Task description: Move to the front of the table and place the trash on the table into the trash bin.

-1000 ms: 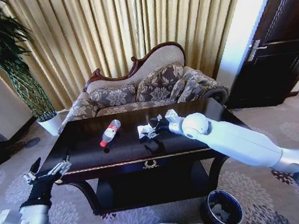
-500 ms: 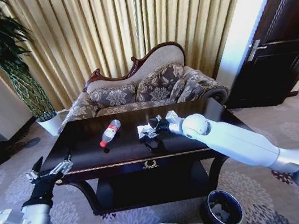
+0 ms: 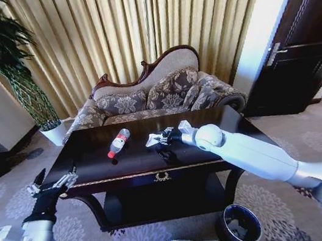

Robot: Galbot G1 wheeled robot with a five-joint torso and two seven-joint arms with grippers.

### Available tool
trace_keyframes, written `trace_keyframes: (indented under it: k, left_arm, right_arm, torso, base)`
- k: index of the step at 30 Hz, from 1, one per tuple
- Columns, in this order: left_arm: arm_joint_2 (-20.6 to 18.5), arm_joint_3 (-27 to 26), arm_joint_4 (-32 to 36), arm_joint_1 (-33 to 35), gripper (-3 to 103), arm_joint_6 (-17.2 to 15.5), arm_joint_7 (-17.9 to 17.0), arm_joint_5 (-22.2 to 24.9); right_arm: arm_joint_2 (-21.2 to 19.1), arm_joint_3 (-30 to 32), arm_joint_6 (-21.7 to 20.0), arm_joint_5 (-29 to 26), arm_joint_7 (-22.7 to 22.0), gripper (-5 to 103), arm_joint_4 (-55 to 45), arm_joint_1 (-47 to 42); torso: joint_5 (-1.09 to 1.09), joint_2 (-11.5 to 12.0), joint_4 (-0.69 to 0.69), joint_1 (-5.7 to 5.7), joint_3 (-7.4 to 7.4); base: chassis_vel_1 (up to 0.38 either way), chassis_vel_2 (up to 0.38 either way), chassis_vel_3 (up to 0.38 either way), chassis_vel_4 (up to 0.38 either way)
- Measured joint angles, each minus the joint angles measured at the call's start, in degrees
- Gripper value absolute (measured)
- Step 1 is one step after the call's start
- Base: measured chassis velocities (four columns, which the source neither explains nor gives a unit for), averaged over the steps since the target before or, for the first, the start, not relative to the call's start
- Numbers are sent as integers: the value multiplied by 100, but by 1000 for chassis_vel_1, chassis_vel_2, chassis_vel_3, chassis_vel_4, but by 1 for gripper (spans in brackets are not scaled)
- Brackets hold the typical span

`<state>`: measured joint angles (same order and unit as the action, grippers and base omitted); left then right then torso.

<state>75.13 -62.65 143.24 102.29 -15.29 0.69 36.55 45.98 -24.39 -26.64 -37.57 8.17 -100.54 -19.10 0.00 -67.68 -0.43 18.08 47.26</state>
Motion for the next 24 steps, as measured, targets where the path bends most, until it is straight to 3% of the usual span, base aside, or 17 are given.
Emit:
trace_keyframes:
  k: [1,3,6,8,9,17,20,21,23,24]
  left_arm:
    - [3,10,0,-6,100,0,0,0]
    - [7,22,0,-13,100,0,0,-1]
    - [20,50,0,-21,100,0,0,-5]
    - [20,50,0,-22,100,0,0,-6]
    - [20,49,0,-23,100,0,0,-6]
    - [29,6,0,-18,100,0,-1,-2]
    - [38,-8,0,-21,100,0,-4,14]
    - [38,-8,0,-21,100,0,-4,14]
    - [37,-6,0,-58,100,0,-8,36]
    - [37,-6,0,-58,100,0,-8,36]
  right_arm:
    - [-15,16,0,-5,-2,23,-6,-14]
    - [-30,37,0,-9,-5,23,-11,-31]
    - [-73,89,0,-20,-38,7,-26,-79]
    - [-79,93,0,-21,-45,7,-30,-82]
    - [-81,94,0,-22,-50,1,-33,-83]
    - [-37,92,-26,-135,-311,0,-117,-102]
    - [52,292,-37,-673,-955,0,-314,-255]
    - [52,292,-37,-673,-955,0,-314,-255]
    - [160,737,1,-1305,-1814,0,-601,-535]
    - [160,737,1,-1305,-1814,0,-601,-535]
  torso:
    - [0,0,0,0,0]
    - [0,0,0,0,0]
    - [0,0,0,0,0]
    - [0,0,0,0,0]
    - [0,0,0,0,0]
    - [0,0,0,0,0]
    - [-1,0,0,0,0]
    - [-1,0,0,0,0]
    - [0,0,2,0,0]
    - [0,0,2,0,0]
  base:
    - [0,0,0,0]
    - [0,0,0,0]
    - [0,0,0,0]
    - [0,0,0,0]
    - [0,0,0,0]
    - [0,0,0,0]
    - [0,0,0,0]
    - [0,0,0,0]
    - [0,0,0,0]
    - [0,0,0,0]
